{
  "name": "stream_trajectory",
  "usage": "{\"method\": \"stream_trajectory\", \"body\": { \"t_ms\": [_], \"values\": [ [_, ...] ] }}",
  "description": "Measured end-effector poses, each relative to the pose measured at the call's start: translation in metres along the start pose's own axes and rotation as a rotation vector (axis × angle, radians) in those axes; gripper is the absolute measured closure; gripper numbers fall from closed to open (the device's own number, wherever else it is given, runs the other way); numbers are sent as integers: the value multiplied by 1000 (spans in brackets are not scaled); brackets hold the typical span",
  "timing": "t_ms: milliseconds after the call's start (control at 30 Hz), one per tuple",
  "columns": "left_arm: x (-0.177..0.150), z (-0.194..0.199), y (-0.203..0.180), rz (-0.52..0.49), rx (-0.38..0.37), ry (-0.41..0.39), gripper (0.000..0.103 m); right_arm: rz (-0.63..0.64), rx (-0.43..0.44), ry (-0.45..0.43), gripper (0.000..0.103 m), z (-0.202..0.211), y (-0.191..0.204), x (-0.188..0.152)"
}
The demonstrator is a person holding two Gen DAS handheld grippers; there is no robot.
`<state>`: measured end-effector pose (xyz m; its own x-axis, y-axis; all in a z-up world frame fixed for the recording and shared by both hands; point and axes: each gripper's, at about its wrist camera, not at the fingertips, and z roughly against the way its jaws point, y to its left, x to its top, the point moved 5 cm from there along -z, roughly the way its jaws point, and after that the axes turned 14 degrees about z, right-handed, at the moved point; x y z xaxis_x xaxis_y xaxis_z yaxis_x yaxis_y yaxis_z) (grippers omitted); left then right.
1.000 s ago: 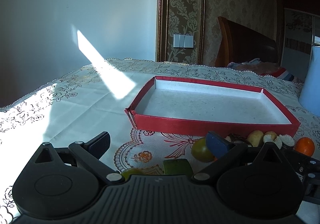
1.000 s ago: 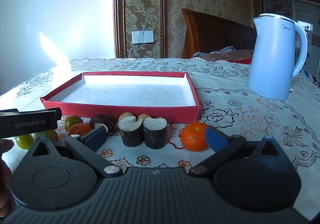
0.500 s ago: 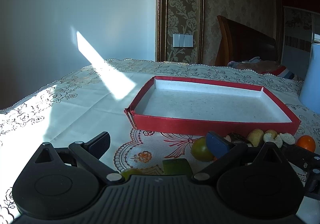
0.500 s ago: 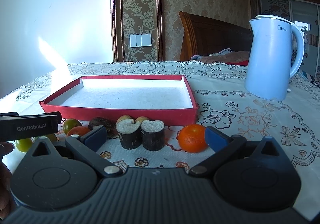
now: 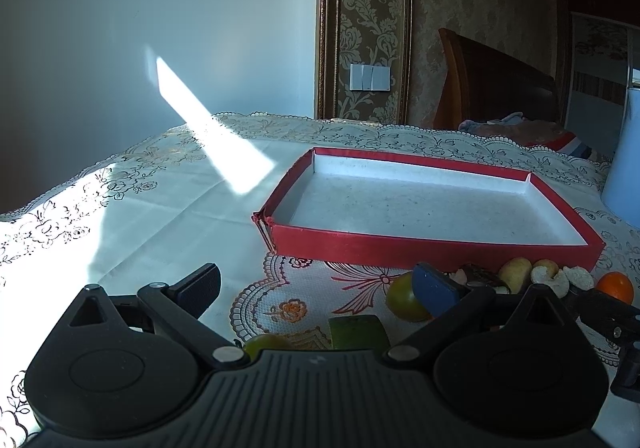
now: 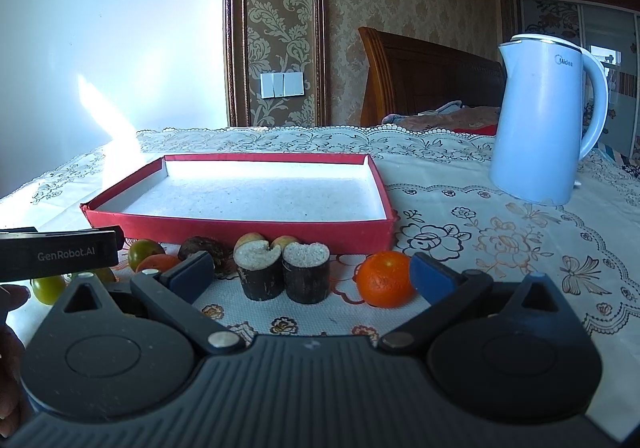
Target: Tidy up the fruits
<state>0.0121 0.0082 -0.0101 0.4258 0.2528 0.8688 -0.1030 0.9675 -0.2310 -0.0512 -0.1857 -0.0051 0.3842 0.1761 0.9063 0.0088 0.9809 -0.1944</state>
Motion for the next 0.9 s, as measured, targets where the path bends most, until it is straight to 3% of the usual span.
{"method": "stream_trajectory", "body": {
  "t_ms": [900],
  "values": [
    [0,-1,5,32,-20,9,0,-3,89,6,0,7,-15,-6]
  ]
}}
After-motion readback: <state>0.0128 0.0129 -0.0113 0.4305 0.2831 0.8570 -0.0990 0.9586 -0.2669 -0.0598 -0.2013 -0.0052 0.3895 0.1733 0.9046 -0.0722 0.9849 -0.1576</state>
